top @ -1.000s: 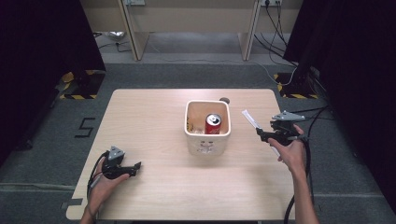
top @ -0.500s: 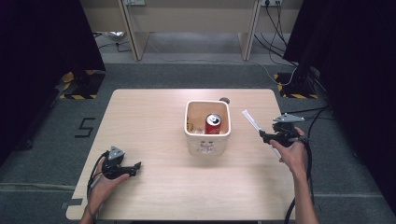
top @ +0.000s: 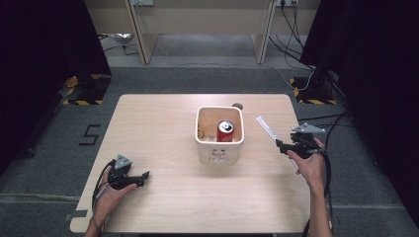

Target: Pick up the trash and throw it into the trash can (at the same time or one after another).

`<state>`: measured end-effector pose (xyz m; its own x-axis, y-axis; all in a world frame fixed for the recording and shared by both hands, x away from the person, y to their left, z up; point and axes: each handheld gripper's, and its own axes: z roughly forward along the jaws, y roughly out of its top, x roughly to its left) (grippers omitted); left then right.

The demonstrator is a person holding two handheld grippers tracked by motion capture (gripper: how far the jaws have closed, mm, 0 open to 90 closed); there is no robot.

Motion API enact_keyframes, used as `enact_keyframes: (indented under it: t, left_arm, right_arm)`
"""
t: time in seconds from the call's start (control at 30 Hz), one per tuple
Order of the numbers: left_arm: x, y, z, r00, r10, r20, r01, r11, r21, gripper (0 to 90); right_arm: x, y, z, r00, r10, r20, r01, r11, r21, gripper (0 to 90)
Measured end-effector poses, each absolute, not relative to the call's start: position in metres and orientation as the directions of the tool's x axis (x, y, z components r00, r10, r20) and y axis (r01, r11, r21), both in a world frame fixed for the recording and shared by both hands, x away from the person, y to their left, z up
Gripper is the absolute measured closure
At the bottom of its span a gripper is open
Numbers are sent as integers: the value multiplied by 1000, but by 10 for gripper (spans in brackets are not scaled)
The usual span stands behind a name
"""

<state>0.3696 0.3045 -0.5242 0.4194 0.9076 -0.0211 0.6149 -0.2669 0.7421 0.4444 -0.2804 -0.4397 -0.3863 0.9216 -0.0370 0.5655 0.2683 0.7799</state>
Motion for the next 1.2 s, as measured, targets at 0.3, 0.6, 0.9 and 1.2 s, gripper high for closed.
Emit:
enact_keyframes:
  t: [0.3, 0.6, 0.9, 1.2]
  left_arm:
    - [370, 305, -524, 420, 907, -22, 614, -267, 743, 146]
    - [370, 305, -524, 420, 907, -22, 614, -266, 743, 146]
    - [370, 305, -524, 420, 907, -22, 614, -266, 743, 146]
    - [370, 305, -524, 420, 907, -22, 614, -266, 743, 146]
  right_arm:
    - [447, -285, -444, -371, 928, -19, 580, 248, 776, 345]
    - [450, -294, -453, -346, 938, -2, 596, 222, 772, 349]
    - [456, -291, -465, -351, 936, -8, 623, 240, 745, 364]
    - [462, -295, -482, -342, 940, -6, 653, 242, 718, 394]
